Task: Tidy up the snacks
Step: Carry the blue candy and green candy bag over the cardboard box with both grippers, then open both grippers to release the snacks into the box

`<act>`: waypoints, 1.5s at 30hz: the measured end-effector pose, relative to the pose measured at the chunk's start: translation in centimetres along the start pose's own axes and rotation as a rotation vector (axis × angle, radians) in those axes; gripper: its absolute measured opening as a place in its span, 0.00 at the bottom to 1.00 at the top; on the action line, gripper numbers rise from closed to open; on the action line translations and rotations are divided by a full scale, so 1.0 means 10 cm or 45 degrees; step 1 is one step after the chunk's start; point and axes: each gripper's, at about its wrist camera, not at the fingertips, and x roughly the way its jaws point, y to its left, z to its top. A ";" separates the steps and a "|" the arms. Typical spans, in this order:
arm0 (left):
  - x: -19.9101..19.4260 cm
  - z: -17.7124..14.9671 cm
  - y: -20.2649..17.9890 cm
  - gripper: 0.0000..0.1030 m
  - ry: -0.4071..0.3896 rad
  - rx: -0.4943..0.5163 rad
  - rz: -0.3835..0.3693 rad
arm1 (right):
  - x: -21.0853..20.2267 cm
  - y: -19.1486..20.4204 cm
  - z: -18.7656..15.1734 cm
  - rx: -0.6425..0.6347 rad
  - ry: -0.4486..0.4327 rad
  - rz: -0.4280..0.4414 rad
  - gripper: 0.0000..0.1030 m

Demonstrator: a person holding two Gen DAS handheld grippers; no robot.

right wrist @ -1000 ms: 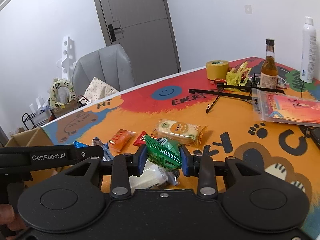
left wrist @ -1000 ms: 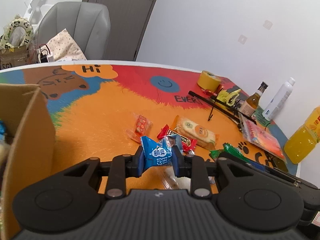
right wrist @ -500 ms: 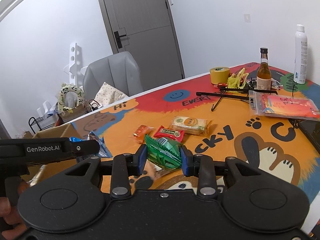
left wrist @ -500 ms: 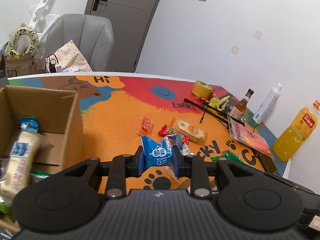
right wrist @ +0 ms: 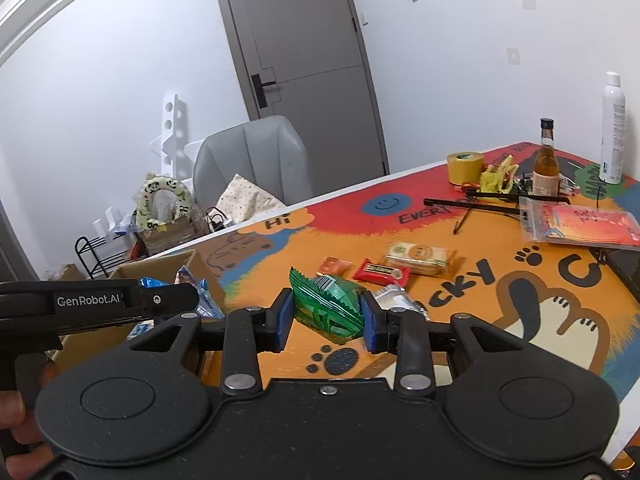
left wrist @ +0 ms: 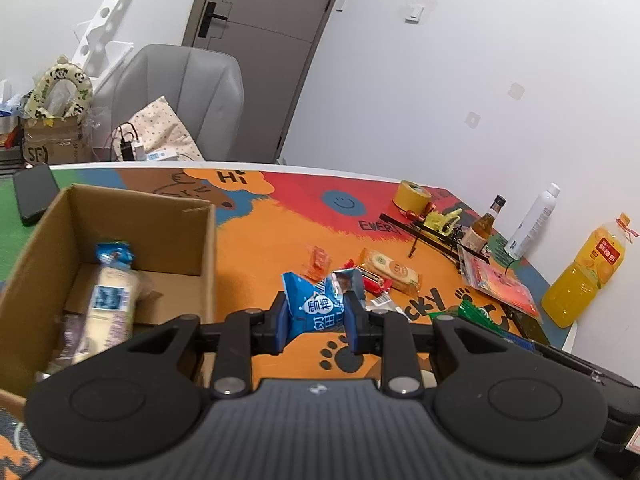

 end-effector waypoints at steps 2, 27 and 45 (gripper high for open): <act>-0.06 0.01 0.05 0.26 -0.007 0.003 0.007 | -0.01 0.07 0.01 -0.007 -0.005 0.008 0.32; -0.58 0.12 0.81 0.26 -0.040 -0.056 0.153 | 0.06 0.86 0.06 -0.097 0.013 0.220 0.32; -0.47 0.16 1.22 0.50 -0.015 -0.123 0.212 | 0.35 1.29 0.06 -0.135 0.056 0.301 0.32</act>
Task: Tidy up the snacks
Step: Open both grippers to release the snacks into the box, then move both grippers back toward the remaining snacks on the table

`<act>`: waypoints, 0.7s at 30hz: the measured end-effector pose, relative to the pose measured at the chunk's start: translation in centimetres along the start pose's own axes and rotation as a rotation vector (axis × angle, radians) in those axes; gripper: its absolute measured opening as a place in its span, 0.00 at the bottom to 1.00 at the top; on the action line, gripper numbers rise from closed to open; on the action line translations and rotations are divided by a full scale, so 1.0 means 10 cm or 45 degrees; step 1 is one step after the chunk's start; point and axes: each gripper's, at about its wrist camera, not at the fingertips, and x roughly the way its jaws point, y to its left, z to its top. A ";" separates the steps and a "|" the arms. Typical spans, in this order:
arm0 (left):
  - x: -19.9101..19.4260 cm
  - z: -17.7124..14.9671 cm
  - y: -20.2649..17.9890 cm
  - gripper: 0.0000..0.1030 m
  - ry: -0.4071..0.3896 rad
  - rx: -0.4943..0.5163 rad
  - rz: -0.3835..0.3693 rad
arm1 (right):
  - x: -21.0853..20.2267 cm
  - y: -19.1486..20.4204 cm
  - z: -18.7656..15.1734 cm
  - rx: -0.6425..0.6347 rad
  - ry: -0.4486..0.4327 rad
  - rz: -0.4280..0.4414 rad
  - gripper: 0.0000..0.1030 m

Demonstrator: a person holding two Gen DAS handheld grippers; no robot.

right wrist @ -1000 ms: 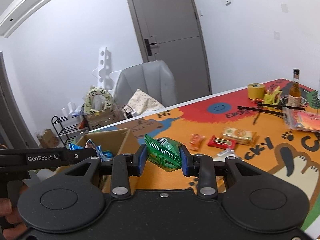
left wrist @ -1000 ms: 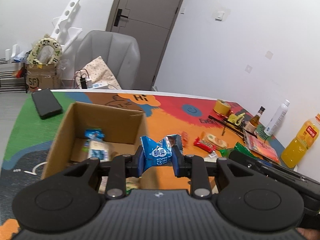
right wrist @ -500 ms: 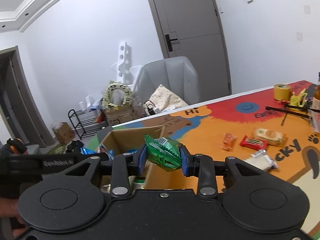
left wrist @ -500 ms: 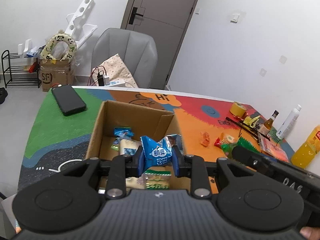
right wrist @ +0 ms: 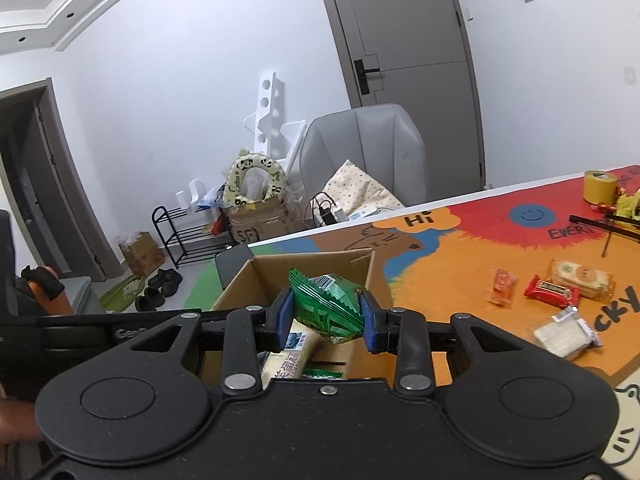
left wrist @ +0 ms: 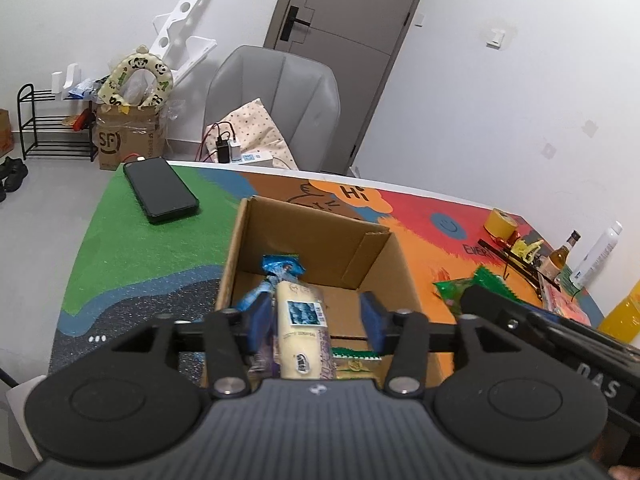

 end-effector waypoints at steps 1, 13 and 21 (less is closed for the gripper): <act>-0.01 0.00 0.02 0.52 -0.004 -0.001 0.003 | 0.03 0.01 0.01 0.002 0.002 0.006 0.32; -0.06 0.12 0.27 0.78 -0.038 -0.071 0.046 | 0.23 0.04 0.10 0.061 -0.037 0.042 0.57; 0.01 0.10 0.15 0.89 -0.019 -0.042 0.011 | 0.08 -0.20 0.05 0.117 -0.024 -0.022 0.71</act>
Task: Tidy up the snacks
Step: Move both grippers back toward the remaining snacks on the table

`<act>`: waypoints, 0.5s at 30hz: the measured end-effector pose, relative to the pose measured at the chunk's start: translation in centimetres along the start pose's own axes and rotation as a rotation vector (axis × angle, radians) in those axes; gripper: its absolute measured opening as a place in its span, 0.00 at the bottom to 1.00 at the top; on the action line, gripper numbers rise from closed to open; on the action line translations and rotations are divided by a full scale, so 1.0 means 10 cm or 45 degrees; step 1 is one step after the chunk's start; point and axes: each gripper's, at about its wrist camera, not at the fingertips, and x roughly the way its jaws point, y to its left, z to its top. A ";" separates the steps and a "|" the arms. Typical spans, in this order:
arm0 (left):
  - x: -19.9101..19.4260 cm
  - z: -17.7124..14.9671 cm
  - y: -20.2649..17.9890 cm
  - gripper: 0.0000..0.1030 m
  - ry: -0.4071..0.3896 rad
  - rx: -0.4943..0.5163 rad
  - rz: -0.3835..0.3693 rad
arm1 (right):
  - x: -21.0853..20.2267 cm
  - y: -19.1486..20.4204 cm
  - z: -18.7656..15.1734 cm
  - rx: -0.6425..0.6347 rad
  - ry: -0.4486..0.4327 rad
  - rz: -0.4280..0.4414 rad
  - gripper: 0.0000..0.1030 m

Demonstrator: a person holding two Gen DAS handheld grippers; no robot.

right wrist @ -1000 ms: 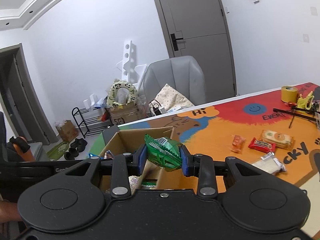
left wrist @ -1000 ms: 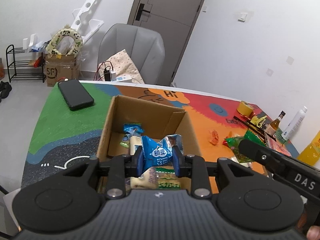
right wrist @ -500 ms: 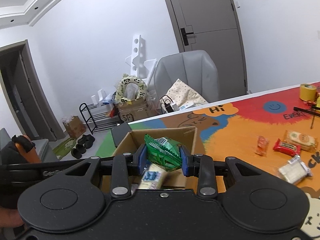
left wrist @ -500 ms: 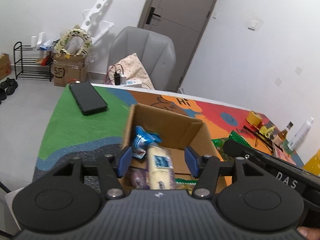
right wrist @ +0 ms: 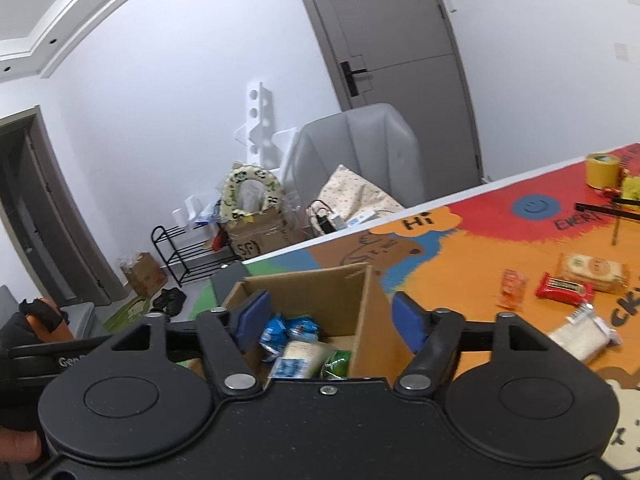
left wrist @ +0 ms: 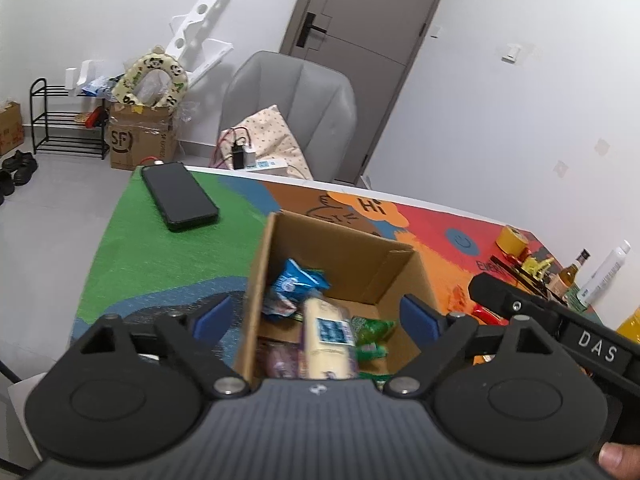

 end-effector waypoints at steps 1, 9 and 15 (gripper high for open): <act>0.01 -0.01 -0.04 0.91 0.002 0.009 -0.008 | -0.02 -0.04 -0.01 0.004 0.003 -0.007 0.72; 0.08 -0.10 -0.34 0.95 0.036 0.079 -0.065 | -0.21 -0.36 -0.09 0.048 0.013 -0.075 0.81; 0.10 -0.15 -0.53 0.96 0.051 0.111 -0.080 | -0.37 -0.59 -0.13 0.078 0.017 -0.107 0.87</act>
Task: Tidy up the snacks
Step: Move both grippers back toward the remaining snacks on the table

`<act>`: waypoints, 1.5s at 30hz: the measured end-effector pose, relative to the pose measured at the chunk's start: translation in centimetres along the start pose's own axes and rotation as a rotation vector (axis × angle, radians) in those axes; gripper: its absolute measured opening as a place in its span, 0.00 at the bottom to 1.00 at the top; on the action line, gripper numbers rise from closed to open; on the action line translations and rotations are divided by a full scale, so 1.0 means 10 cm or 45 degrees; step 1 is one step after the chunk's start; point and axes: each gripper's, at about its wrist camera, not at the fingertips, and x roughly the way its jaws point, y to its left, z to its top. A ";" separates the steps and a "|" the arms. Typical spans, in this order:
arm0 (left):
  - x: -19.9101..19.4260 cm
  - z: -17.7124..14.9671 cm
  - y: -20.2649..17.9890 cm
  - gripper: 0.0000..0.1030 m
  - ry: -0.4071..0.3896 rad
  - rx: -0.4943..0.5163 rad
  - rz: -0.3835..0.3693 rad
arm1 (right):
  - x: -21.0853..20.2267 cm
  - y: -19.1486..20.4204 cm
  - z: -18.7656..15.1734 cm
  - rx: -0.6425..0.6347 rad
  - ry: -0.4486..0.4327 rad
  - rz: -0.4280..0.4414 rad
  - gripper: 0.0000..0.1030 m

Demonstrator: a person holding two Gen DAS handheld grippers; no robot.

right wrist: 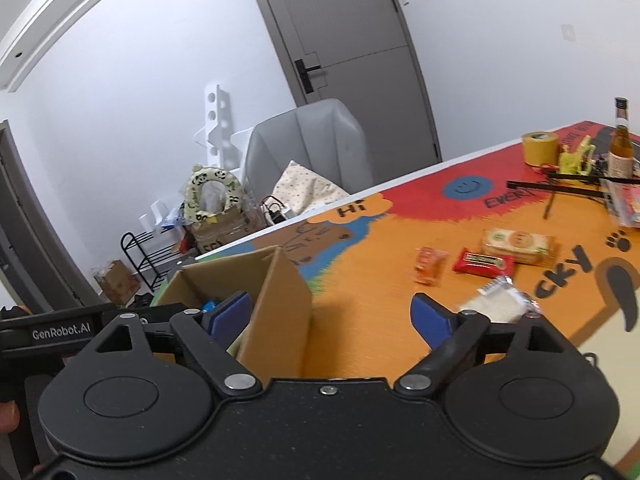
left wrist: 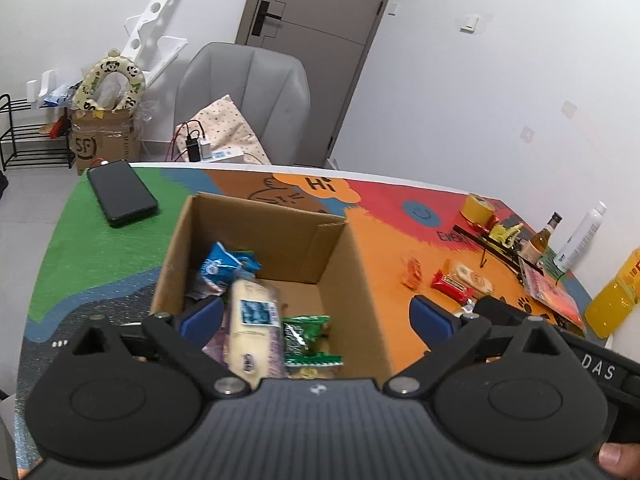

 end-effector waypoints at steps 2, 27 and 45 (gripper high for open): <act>0.01 -0.01 -0.05 0.96 0.002 0.007 -0.003 | -0.03 -0.08 -0.01 0.010 0.008 -0.011 0.89; 0.15 -0.18 -0.77 0.96 0.059 0.094 -0.075 | -0.49 -0.89 -0.10 0.096 0.016 -0.128 0.97; 0.55 -0.20 -1.23 0.94 0.094 0.177 -0.120 | -0.39 -1.16 -0.04 0.055 0.047 -0.206 0.97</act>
